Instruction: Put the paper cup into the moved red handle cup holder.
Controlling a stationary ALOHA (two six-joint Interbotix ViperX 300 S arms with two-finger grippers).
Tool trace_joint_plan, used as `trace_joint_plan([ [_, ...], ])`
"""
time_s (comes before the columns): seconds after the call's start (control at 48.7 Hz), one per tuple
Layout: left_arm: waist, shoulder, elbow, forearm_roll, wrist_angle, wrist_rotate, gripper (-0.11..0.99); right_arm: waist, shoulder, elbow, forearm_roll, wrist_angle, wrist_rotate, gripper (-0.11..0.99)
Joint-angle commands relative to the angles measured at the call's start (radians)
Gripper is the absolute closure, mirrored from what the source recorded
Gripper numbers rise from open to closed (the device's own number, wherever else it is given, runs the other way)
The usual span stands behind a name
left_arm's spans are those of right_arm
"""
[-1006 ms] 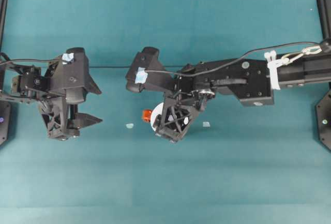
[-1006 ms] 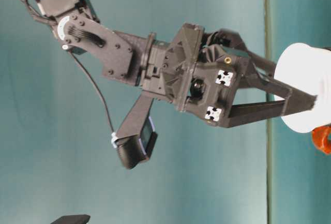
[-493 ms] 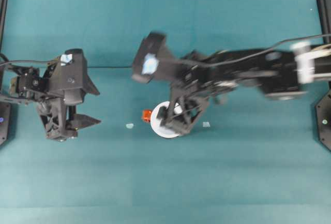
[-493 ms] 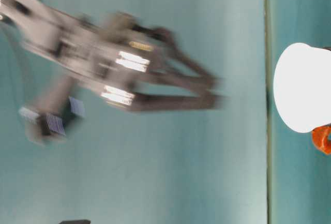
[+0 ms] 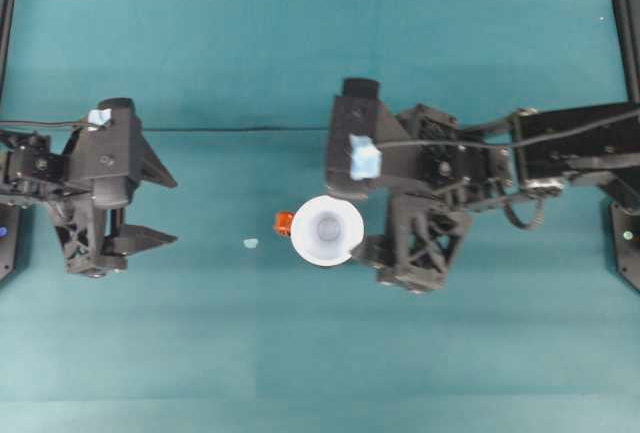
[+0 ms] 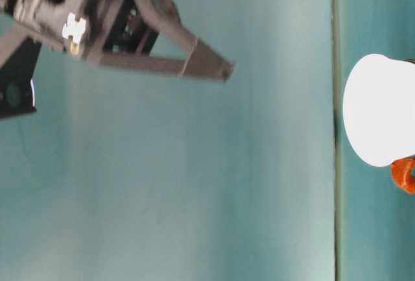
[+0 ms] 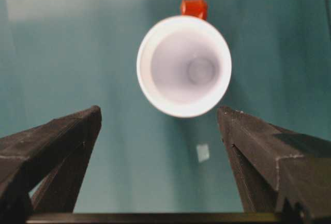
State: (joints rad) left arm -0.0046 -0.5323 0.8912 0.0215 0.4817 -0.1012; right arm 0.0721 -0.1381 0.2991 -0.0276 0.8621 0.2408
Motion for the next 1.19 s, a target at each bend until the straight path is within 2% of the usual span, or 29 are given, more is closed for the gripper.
trace_joint_plan([
  [0.0, -0.008, -0.025, -0.008, 0.002, -0.006, -0.002, -0.06, 0.006, -0.046, 0.003, -0.002, -0.006, -0.009, -0.04],
  [0.144, -0.012, -0.058, -0.006, 0.002, -0.006, -0.002, -0.06, 0.015, -0.092, 0.035, -0.002, -0.026, -0.011, -0.04],
  [0.328, -0.017, -0.103, 0.006, 0.002, -0.006, -0.002, -0.06, 0.021, -0.166, 0.107, -0.002, -0.094, -0.009, -0.04],
  [0.677, -0.018, -0.156, 0.028, 0.002, -0.003, -0.002, -0.05, 0.028, -0.299, 0.249, -0.002, -0.311, -0.008, -0.04],
  [0.944, -0.018, -0.158, 0.029, 0.002, 0.0, 0.0, -0.05, 0.028, -0.337, 0.318, -0.002, -0.321, -0.006, -0.03],
  [1.17, -0.018, -0.158, 0.029, 0.002, 0.0, 0.0, -0.05, 0.028, -0.345, 0.336, -0.002, -0.325, -0.005, -0.02],
])
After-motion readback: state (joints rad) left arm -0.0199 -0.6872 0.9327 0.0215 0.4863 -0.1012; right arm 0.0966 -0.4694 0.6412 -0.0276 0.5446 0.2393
